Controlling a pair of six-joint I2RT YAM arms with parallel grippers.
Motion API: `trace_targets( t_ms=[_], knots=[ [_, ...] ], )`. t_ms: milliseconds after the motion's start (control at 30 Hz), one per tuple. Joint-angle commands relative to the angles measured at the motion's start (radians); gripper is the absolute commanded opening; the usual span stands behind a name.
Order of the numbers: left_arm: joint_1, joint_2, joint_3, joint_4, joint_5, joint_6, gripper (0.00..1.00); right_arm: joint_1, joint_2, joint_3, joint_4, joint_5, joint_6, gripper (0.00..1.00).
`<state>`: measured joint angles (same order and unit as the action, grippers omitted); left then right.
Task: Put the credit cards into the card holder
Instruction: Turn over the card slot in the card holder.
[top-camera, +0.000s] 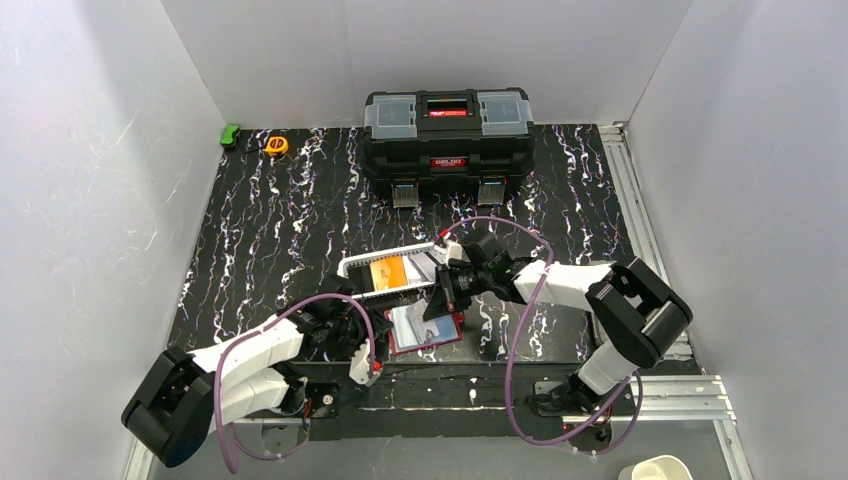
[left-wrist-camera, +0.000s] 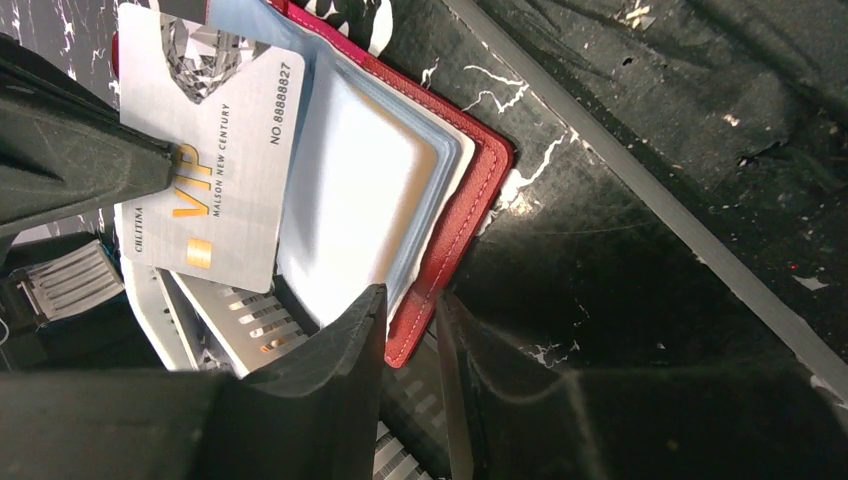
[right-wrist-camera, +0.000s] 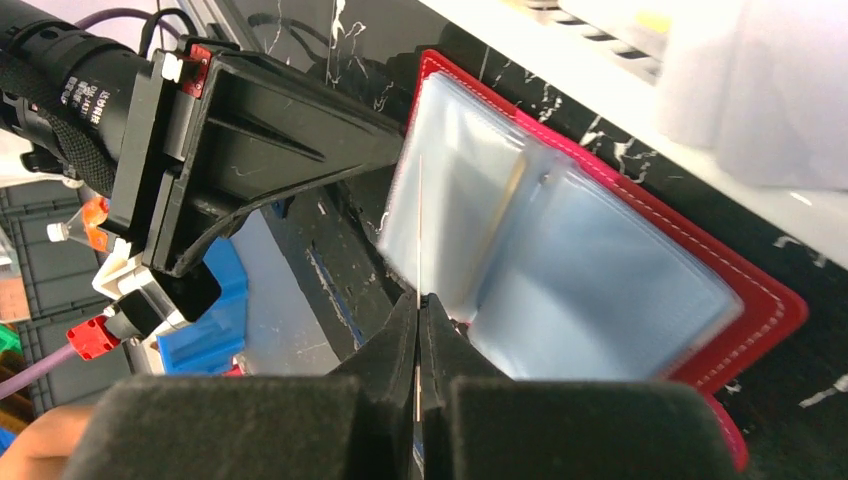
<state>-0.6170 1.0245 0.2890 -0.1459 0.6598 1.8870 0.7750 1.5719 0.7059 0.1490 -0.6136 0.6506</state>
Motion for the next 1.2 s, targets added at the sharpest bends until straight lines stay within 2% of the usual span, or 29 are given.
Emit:
trace_targets(
  t_ms=[0, 233, 333, 533, 667, 800, 1033, 1167],
  knots=[
    [-0.003, -0.023, -0.010, -0.029, -0.009, -0.018, 0.22, 0.018, 0.036, 0.041, 0.013, -0.024, -0.010, 0.01],
    [-0.003, -0.074, -0.016, -0.043, -0.073, -0.069, 0.13, 0.018, 0.059, 0.035, -0.033, 0.015, -0.030, 0.01],
    [-0.003, -0.099, -0.009, 0.004, -0.037, -0.125, 0.12, 0.018, 0.069, 0.036, -0.020, 0.001, -0.026, 0.01],
    [-0.003, -0.005, 0.070, 0.026, 0.035, -0.135, 0.29, -0.025, 0.029, 0.029, 0.007, -0.076, -0.028, 0.01],
    [-0.003, 0.087, 0.094, -0.028, 0.059, -0.002, 0.35, -0.060, 0.023, 0.012, 0.030, -0.156, -0.024, 0.01],
    [-0.003, 0.148, 0.107, -0.117, 0.050, 0.143, 0.36, -0.088, -0.012, -0.032, 0.045, -0.106, -0.017, 0.01],
    [-0.002, 0.196, 0.128, -0.173, 0.030, 0.213, 0.36, -0.092, -0.034, -0.129, 0.179, 0.011, 0.067, 0.01],
    [-0.002, 0.213, 0.142, -0.224, 0.023, 0.265, 0.34, -0.094, -0.002, -0.159, 0.254, 0.018, 0.102, 0.01]
  ],
)
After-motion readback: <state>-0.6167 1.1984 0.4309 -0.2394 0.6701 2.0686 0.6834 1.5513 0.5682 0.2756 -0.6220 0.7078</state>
